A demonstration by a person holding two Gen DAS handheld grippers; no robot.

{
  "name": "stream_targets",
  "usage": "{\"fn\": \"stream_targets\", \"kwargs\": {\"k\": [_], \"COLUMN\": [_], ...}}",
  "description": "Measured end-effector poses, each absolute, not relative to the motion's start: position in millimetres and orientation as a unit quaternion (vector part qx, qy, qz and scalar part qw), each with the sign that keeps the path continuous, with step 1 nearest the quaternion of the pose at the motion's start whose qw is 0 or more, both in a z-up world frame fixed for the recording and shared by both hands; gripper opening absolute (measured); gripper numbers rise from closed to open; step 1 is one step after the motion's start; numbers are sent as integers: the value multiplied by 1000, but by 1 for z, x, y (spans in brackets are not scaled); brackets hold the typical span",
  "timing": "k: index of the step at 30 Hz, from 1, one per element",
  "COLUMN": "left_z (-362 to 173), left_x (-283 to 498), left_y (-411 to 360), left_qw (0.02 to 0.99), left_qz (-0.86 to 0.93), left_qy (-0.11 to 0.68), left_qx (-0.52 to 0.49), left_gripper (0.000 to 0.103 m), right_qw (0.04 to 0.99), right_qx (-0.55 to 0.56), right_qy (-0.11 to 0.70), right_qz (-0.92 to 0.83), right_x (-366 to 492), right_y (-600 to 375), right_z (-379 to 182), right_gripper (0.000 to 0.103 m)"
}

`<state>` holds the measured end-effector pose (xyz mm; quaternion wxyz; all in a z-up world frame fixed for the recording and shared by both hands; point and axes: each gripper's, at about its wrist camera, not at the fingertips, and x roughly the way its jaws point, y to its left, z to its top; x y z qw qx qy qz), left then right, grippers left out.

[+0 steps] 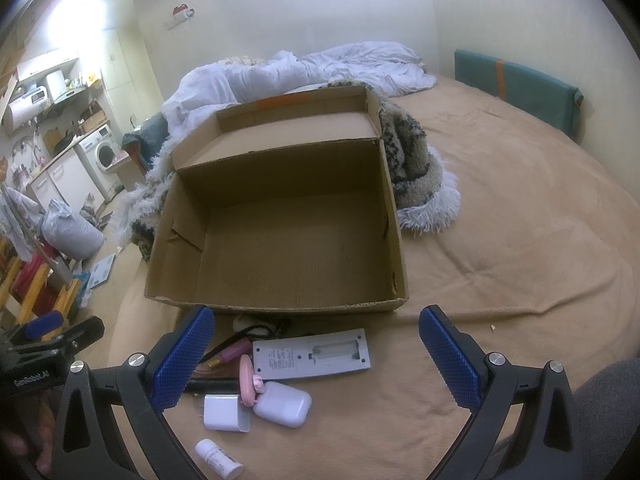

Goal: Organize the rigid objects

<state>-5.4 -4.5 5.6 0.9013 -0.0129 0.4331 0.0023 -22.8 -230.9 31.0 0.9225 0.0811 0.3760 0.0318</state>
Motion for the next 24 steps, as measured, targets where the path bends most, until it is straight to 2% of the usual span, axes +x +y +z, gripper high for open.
{"fn": "stream_targets", "kwargs": {"k": [13, 19, 20, 22, 24], "left_z": [-2, -14, -15, -17, -19], "left_x": [2, 10, 10, 12, 13], "left_y": [6, 19, 20, 21, 22], "left_qw": [891, 874, 872, 869, 865], "left_qz": [23, 42, 42, 44, 43], "left_qy": [453, 481, 485, 491, 497], "left_qx": [-24, -42, -45, -47, -51], "left_gripper": [103, 103, 103, 103, 103], "right_qw": [906, 830, 814, 787, 776], "right_qx": [113, 183, 192, 198, 189], "right_qy": [404, 511, 528, 558, 575], "right_qz": [60, 128, 146, 174, 178], "right_x": [-16, 14, 18, 26, 31], "right_y": [-235, -227, -221, -206, -194], "right_z": [21, -18, -26, -39, -49], "right_gripper": [103, 102, 89, 72, 71]}}
